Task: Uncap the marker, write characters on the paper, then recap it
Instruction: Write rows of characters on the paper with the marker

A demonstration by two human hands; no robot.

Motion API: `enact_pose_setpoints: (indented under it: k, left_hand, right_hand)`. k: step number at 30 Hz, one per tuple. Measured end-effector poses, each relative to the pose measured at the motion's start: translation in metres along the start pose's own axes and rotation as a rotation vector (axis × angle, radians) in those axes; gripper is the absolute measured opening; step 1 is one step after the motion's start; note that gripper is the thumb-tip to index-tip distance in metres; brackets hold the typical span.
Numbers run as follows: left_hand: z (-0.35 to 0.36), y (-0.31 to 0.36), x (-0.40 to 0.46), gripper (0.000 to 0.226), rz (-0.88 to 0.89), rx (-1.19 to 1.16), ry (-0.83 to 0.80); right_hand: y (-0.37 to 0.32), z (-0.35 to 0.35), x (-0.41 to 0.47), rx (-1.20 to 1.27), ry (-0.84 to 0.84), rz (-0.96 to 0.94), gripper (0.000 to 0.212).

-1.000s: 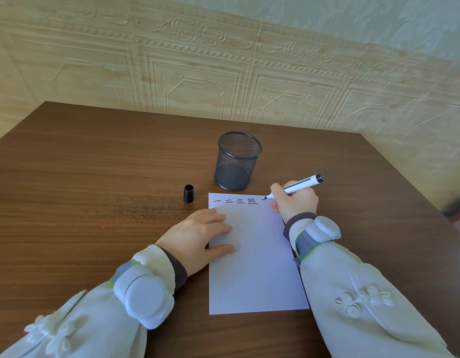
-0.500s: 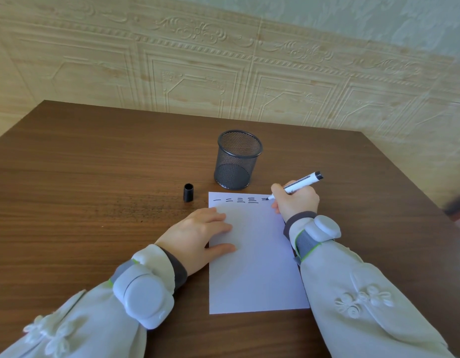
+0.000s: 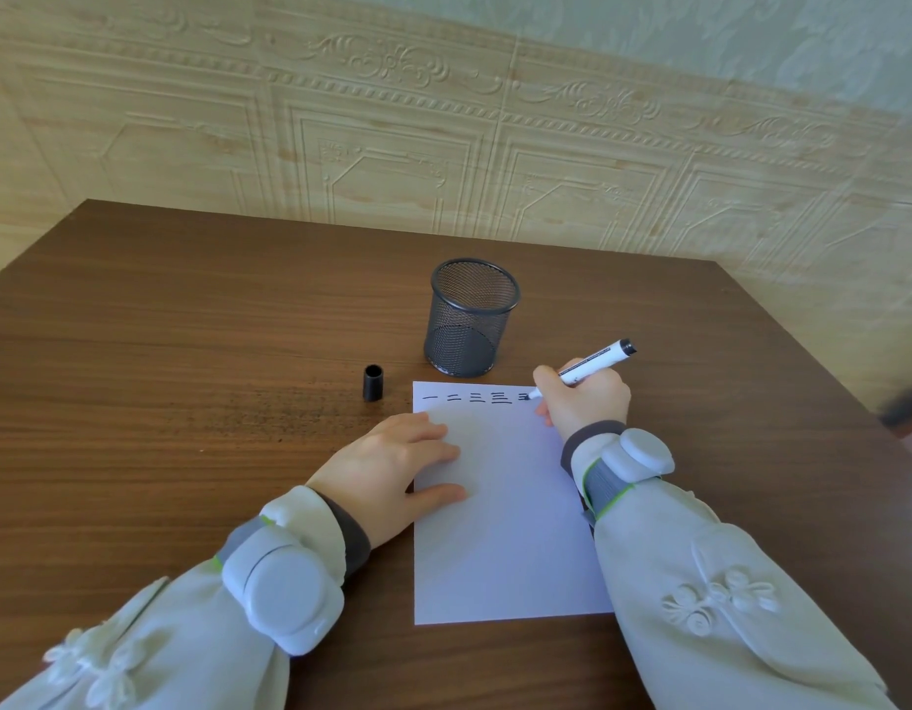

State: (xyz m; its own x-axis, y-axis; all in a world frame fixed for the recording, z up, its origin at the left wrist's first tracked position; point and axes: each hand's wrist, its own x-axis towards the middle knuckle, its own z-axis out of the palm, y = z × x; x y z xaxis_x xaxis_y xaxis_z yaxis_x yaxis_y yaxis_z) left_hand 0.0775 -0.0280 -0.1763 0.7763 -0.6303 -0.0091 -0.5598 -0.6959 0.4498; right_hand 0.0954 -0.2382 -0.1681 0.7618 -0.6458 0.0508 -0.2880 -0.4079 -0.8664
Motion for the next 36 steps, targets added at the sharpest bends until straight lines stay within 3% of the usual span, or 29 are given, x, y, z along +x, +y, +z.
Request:
enact_pose_setpoints:
  k: [3,16,23,33,36]
  left_hand:
    - [0.0001,0.0003,0.0002,0.05,-0.001,0.001,-0.002]
    - [0.0,-0.0001,0.0,0.051,0.003,0.0,0.002]
    - [-0.0001,-0.0006,0.0003,0.051,0.01,0.003,0.013]
    - [0.0,0.0005,-0.0004,0.051,0.032,0.004,0.024]
    - [0.0002,0.0011,-0.0001,0.05,0.031,0.0,0.025]
  right_hand:
    - [0.0003,-0.0008,0.0014,0.009,0.051,0.022,0.026]
    - [-0.0006,-0.0005,-0.001,0.01,-0.074,-0.007,0.023]
    - [0.0014,-0.0008,0.0012,0.024,0.051,0.061,0.02]
    - [-0.0013,-0.0003,-0.003,0.0,-0.083,-0.006,0.02]
    - [-0.0008,0.0001,-0.0021,-0.019,-0.049,0.005,0.02]
